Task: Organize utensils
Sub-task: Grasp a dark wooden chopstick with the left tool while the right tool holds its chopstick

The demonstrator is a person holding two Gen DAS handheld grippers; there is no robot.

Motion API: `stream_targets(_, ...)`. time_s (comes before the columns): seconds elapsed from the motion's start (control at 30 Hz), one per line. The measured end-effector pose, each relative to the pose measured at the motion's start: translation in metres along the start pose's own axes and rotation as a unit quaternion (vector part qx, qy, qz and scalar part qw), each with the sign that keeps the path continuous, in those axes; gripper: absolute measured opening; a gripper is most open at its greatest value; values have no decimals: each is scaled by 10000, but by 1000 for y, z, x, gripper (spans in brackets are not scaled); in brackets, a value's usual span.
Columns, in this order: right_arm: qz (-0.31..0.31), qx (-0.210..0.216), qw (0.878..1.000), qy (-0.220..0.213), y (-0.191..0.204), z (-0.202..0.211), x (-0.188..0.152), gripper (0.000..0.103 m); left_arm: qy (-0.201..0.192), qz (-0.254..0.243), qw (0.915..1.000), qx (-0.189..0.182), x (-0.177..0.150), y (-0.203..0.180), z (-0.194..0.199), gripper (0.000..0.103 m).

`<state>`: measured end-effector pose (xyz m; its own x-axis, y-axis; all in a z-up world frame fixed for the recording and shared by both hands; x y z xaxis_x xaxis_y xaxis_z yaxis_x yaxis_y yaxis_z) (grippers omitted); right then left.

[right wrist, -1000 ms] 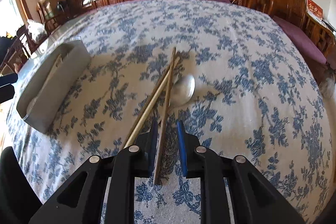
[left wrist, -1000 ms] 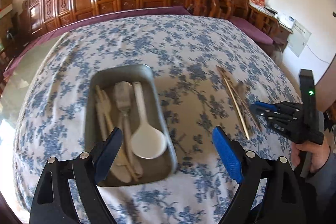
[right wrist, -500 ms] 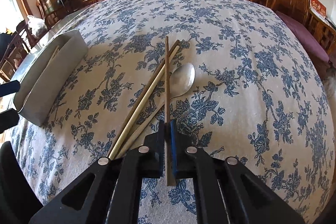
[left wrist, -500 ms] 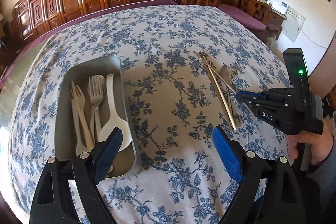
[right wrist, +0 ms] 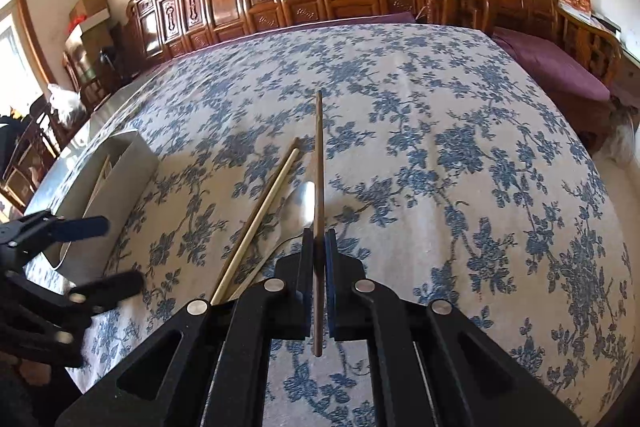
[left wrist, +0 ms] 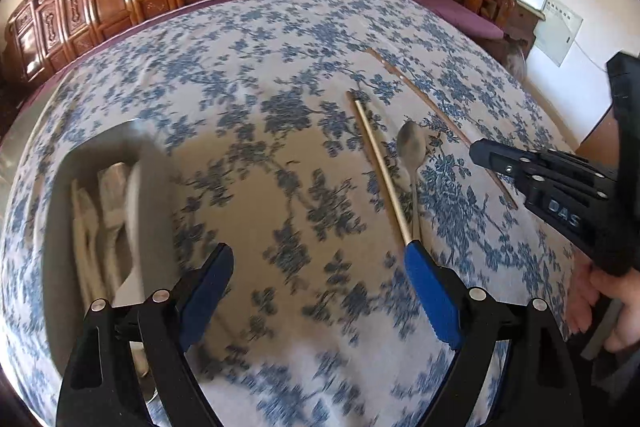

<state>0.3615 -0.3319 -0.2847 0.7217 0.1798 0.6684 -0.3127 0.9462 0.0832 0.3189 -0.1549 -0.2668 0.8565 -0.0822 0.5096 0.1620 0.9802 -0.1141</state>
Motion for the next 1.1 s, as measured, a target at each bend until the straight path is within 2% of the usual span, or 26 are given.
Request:
stream_targets(0.33,-246,92,9997,-15,-9,-3,0,7,216,-69,9995,207,15,-17,-41,84)
stream_targets(0.5,-262,136,9996,-25,-7,-4,1,7,323,-112,9988,364,15,-17,-52,84)
stream_targets(0.77,-261,153,9995,-21,-5,-4,2,7,331,-58,9988,363,21,-18,-59,84)
stream_targets(0.93,-274,164,9995,-34,-4,-4,3,7,377,-145,9976,561,25,-20,-65,81)
stream_targets(0.97,-271,173,9995,-37,-4,-4,3,7,390,-117,9977,545,25,-19,-65,79)
stream_targets(1.07,-266,185,9995,-36,-3,-4,4,7,373,-46,9986,384,26,-19,-64,64)
stream_targets(1.1,-270,189,9995,-32,-4,-4,4,7,373,-51,9987,352,26,-20,-63,56)
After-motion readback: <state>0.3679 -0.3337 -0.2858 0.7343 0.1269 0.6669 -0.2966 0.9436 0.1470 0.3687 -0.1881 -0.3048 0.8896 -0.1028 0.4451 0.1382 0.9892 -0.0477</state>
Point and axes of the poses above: each gripper's, at about its wrist camera, not at the fingertips, and z roughly against the way its jaws point, y to its left, x to its top, the point moved 4 cm from there along -z, roughly the way its jaws point, and after that the axes turned 10 degrees about z, right-handed, at the moved point
